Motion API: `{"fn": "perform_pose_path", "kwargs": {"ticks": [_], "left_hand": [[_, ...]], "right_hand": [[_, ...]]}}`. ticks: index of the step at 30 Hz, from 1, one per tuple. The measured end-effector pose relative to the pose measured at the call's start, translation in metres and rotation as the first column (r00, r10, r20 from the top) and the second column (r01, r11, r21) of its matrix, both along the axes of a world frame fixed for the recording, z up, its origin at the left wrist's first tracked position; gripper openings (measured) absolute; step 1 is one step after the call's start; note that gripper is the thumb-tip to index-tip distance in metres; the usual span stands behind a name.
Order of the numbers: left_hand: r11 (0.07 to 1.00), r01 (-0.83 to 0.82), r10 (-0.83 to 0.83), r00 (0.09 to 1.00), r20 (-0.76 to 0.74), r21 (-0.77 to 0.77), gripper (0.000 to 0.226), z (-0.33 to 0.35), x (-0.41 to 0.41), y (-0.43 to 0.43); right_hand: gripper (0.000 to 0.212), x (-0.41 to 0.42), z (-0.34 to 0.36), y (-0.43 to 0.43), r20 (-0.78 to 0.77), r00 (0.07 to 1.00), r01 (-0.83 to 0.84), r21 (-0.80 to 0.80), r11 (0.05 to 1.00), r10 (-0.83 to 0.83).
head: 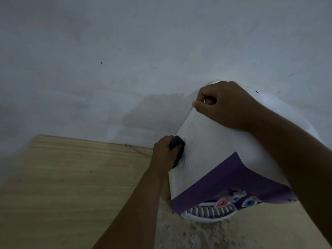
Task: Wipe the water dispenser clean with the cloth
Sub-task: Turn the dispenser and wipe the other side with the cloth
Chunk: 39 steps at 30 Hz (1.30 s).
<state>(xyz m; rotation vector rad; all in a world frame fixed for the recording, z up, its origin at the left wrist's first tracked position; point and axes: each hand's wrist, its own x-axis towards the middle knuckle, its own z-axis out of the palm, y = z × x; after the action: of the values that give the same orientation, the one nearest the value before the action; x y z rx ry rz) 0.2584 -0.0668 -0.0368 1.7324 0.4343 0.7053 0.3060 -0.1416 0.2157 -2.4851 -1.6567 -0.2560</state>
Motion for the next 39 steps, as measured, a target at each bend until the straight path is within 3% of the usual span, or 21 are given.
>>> {"fn": "perform_pose_path", "kwargs": {"ticks": [9,13,22,27,30,35,39], "left_hand": [[0.98,-0.191,0.195,0.978,0.07,-0.062,0.007,0.02,0.036,0.0],[0.992,-0.128,0.129,0.977,0.167,-0.014,0.01,0.028,0.025,-0.007],[0.994,0.082,-0.095,0.975,0.199,0.071,0.005,0.034,-0.014,-0.016],[0.993,0.006,0.011,0.989,0.147,-0.12,0.014,0.038,-0.005,-0.02],[0.989,-0.051,0.069,0.989,0.13,-0.135,0.01,0.041,0.005,-0.015],[0.962,-0.168,0.186,0.98,0.069,-0.214,0.023,0.05,0.026,-0.005],[0.956,-0.191,0.219,0.969,0.112,-0.222,0.014,0.049,0.019,-0.02]], "right_hand": [[0.029,0.004,0.0,0.0,-0.045,0.999,-0.007,0.029,1.0,0.008],[0.028,0.004,-0.001,0.0,-0.039,0.999,-0.001,0.019,1.0,0.002],[0.027,0.003,-0.002,0.001,0.003,1.0,0.0,-0.021,1.0,0.0],[0.028,0.003,-0.002,0.001,-0.001,1.0,0.007,-0.014,1.0,-0.007],[0.027,0.002,-0.001,0.001,-0.001,1.0,0.01,-0.013,1.0,-0.01],[0.028,0.001,0.0,0.001,-0.014,1.0,0.014,-0.02,1.0,-0.015],[0.027,0.001,0.001,0.001,-0.031,0.999,0.022,-0.019,1.0,-0.023]]}}
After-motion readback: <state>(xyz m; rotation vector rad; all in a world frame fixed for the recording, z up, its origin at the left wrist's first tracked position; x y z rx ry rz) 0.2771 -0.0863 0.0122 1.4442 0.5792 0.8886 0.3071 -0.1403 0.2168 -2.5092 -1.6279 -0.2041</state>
